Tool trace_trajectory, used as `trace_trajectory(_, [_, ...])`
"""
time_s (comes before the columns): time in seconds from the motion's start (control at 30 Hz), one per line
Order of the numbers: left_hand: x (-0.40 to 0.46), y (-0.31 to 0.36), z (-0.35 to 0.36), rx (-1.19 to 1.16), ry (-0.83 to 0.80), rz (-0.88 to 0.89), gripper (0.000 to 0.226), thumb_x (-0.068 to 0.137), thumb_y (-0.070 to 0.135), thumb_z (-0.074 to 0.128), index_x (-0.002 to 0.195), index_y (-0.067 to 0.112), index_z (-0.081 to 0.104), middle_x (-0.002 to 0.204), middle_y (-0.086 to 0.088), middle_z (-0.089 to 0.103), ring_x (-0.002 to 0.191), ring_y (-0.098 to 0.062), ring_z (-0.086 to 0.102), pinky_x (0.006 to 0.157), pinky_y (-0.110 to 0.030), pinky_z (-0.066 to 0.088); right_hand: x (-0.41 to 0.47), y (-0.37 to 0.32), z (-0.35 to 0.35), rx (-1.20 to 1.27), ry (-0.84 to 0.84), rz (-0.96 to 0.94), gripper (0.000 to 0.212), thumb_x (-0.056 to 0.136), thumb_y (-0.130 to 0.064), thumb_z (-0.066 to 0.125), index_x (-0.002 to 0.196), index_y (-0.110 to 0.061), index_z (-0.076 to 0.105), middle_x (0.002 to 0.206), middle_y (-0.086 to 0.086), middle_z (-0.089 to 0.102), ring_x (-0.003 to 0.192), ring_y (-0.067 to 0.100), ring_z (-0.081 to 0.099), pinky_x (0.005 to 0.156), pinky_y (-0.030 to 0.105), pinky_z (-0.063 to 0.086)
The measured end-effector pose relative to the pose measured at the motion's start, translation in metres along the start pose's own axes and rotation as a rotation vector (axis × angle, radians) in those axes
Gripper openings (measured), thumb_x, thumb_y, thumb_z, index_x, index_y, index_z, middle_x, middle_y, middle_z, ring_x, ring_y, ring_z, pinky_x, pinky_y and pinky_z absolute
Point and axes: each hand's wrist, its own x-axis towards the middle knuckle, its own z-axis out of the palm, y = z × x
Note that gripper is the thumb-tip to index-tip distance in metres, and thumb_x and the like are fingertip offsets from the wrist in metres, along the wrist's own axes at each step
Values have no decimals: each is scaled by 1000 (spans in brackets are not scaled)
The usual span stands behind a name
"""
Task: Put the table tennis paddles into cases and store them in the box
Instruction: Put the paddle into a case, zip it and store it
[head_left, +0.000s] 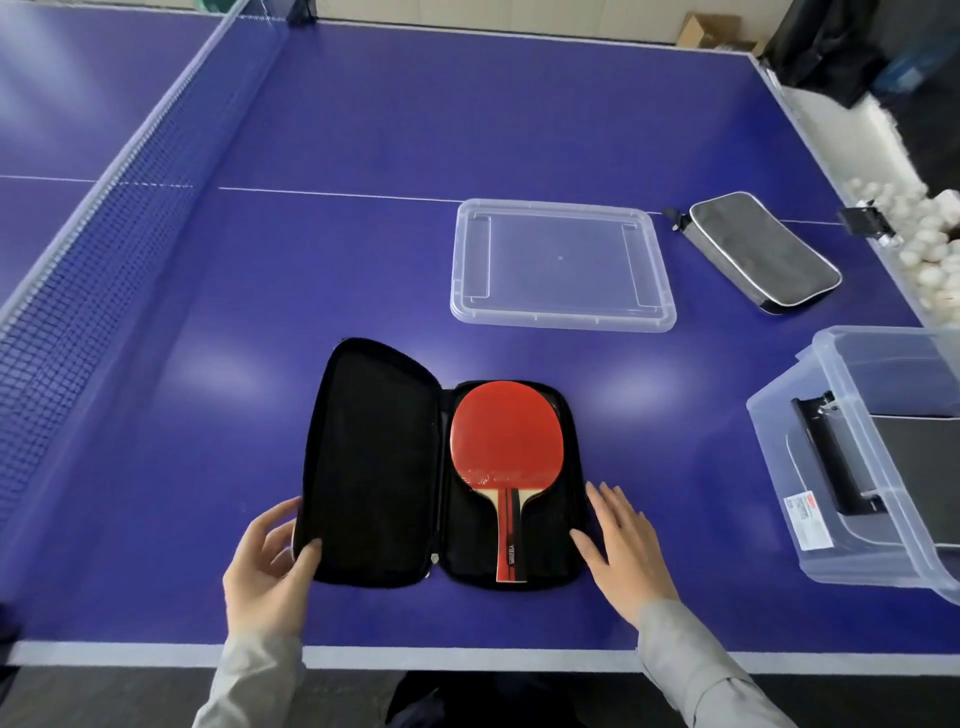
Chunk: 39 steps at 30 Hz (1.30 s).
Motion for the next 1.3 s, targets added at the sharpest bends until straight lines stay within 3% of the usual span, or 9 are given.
trace_trajectory(0.2, [-52, 30, 58, 198, -306, 330, 42, 70, -4, 75, 94, 29, 66, 91, 16, 69, 82, -2, 65, 64, -14, 51, 6, -57, -43, 483, 310, -91, 36, 93, -35, 54, 123, -16, 59, 125, -6, 55, 128, 12, 45, 109, 34, 35])
trace_trajectory(0.37, [-77, 24, 104, 315, -363, 465, 33, 66, 22, 72, 96, 34, 66, 90, 20, 64, 82, 0, 62, 69, -18, 52, 8, -91, -69, 612, 326, -154, 47, 88, -53, 44, 118, -21, 62, 112, -29, 49, 118, 0, 45, 102, 17, 30])
trace_trajectory(0.53, [-79, 6, 123, 416, -398, 535, 39, 64, 25, 83, 100, 24, 68, 94, 17, 63, 86, -3, 60, 76, -18, 47, 11, -87, -69, 601, 319, -118, 31, 86, -35, 66, 112, -20, 57, 107, -22, 53, 108, 4, 47, 90, 17, 34])
trace_trajectory(0.63, [-76, 1, 123, 354, -486, 442, 41, 66, 41, 78, 103, 31, 63, 99, 22, 62, 94, 7, 57, 80, -5, 40, 15, -80, -67, 573, 300, -95, 30, 84, -20, 69, 108, -11, 53, 110, -1, 58, 105, 16, 51, 86, 23, 38])
trace_trajectory(0.77, [-42, -11, 115, 246, -265, 214, 25, 79, 21, 75, 97, 32, 62, 100, 13, 63, 96, -4, 61, 78, -20, 48, 22, -64, -66, 623, 277, -18, 23, 81, -7, 65, 101, -10, 52, 109, 1, 59, 103, 19, 53, 87, 29, 42])
trace_trajectory(0.87, [-2, -20, 111, 269, -160, -86, 30, 81, 25, 73, 109, 23, 61, 113, 5, 60, 104, -16, 59, 72, -14, 45, 28, -51, -59, 674, 218, 93, 22, 82, -7, 62, 100, -11, 51, 106, 2, 58, 98, 18, 53, 81, 27, 40])
trace_trajectory(1.07, [44, -30, 134, 241, -281, -399, 66, 79, 34, 75, 135, 16, 43, 127, -4, 55, 111, -22, 54, 100, -44, 45, 38, -30, -31, 713, 101, 304, 21, 86, -8, 60, 104, -10, 48, 105, 7, 59, 90, 19, 55, 72, 23, 39])
trace_trajectory(1.17, [52, -33, 146, 193, -311, -477, 75, 76, 38, 76, 138, 17, 39, 120, -3, 56, 112, -24, 55, 101, -48, 44, 45, -25, -23, 693, 70, 337, 22, 89, -9, 58, 107, -12, 47, 102, 5, 59, 77, 9, 54, 56, 12, 41])
trace_trajectory(1.3, [57, -37, 157, 289, -332, -473, 72, 71, 43, 80, 130, 16, 48, 108, -3, 61, 100, -26, 61, 94, -45, 50, 51, -20, -16, 696, 55, 369, 28, 92, -8, 52, 119, -12, 46, 110, 9, 60, 83, 16, 55, 58, 12, 41])
